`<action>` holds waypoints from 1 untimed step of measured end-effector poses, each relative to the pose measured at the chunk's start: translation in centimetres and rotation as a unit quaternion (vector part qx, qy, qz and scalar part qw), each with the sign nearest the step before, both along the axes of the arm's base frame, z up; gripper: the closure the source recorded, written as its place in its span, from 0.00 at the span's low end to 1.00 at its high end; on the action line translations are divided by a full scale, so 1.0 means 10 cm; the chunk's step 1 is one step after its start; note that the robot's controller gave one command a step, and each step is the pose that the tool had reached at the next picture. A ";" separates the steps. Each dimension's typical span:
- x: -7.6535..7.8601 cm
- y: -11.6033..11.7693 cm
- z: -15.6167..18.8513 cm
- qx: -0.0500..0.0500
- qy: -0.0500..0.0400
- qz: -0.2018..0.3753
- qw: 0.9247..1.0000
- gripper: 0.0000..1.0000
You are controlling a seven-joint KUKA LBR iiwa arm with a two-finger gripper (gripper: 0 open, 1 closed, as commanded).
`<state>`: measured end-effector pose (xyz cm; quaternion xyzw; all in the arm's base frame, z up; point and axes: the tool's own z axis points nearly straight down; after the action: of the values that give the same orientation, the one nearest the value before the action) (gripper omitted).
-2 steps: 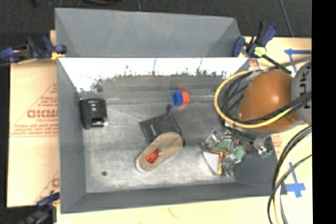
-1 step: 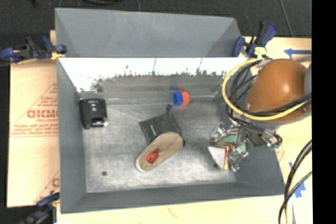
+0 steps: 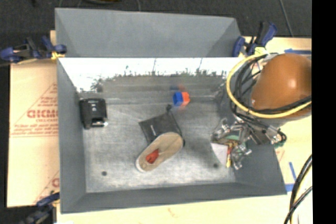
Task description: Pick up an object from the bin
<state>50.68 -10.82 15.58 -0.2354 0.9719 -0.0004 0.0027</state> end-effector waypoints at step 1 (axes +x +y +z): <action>0.02 0.00 -0.05 0.000 0.001 0.012 1.000 1.00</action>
Offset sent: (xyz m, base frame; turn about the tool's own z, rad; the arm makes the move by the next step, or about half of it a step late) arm 0.0012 0.0021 0.0398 0.0332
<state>50.93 -10.83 15.08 -0.2470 0.9690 -0.0006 0.0020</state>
